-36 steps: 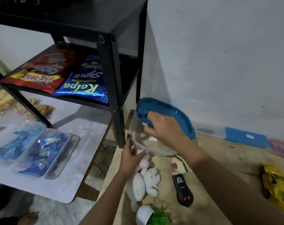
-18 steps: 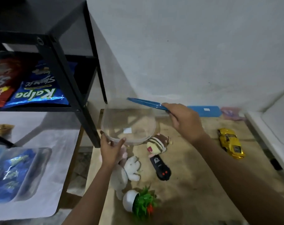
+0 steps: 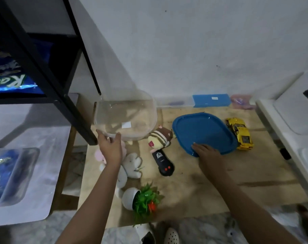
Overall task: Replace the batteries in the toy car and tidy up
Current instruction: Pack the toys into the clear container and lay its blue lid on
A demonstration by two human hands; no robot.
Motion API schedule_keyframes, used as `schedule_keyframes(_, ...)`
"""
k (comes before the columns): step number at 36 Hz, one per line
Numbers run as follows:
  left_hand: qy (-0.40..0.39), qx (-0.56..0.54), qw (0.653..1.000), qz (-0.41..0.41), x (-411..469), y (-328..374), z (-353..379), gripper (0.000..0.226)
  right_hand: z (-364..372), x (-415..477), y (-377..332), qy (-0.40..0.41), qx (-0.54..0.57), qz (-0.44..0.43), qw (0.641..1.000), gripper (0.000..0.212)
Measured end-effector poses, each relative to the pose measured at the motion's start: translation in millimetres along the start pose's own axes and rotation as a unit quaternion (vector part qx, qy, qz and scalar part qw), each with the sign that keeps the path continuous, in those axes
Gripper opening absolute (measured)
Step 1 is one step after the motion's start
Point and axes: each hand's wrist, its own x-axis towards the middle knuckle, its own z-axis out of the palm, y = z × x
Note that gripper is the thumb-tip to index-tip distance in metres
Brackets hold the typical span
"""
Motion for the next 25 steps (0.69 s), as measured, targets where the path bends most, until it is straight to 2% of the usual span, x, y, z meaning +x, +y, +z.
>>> schedule_keyframes(5, -0.015, 0.046, 0.999, 0.000, 0.2, 1.3, -4.1, 0.072, 6.9, 7.9, 8.5, -0.155, 0.007, 0.013, 0.988, 0.047)
schedule_keyframes(9, -0.048, 0.107, 0.993, 0.014, -6.0, 3.7, -15.4, 0.062, 7.4, 17.2, 9.7, -0.221, 0.050, 0.047, 0.973, 0.045)
schedule_keyframes(11, -0.032, 0.127, 0.991, 0.041, -14.9, 5.8, -25.8, 0.057, 2.4, 28.6, 5.4, -0.203, 0.081, 0.041, 0.975, 0.039)
schedule_keyframes(13, -0.017, 0.136, 0.988, 0.070, -25.0, 6.6, -37.9, 0.051, -3.8, 41.7, -4.2, -0.150, 0.129, 0.015, 0.980, 0.036)
schedule_keyframes(15, -0.036, 0.178, 0.976, 0.118, -31.8, 3.7, -51.6, 0.043, -12.5, 56.7, -20.6, -0.143, 0.167, -0.005, 0.976, 0.040)
schedule_keyframes(17, -0.085, 0.265, 0.947, 0.159, -33.1, -2.4, -62.4, 0.048, -17.9, 70.9, -40.4, -0.166, 0.197, -0.043, 0.965, 0.044)
schedule_keyframes(19, -0.163, 0.384, 0.885, 0.207, -28.7, -13.9, -68.4, 0.074, -20.0, 79.8, -60.1, -0.200, 0.212, -0.086, 0.953, 0.050)
schedule_keyframes(20, -0.210, 0.431, 0.859, 0.180, -29.5, -14.1, -70.0, 0.084, -18.6, 83.6, -68.2, -0.217, 0.196, -0.108, 0.950, 0.054)
schedule_keyframes(22, -0.286, 0.468, 0.832, 0.086, -30.0, -16.4, -70.2, 0.095, -10.2, 89.1, -80.4, -0.251, 0.127, -0.134, 0.950, 0.064)
schedule_keyframes(25, -0.316, 0.501, 0.803, 0.065, -29.5, -19.8, -63.8, 0.106, 0.9, 97.0, -90.6, -0.270, 0.071, -0.125, 0.952, 0.068)
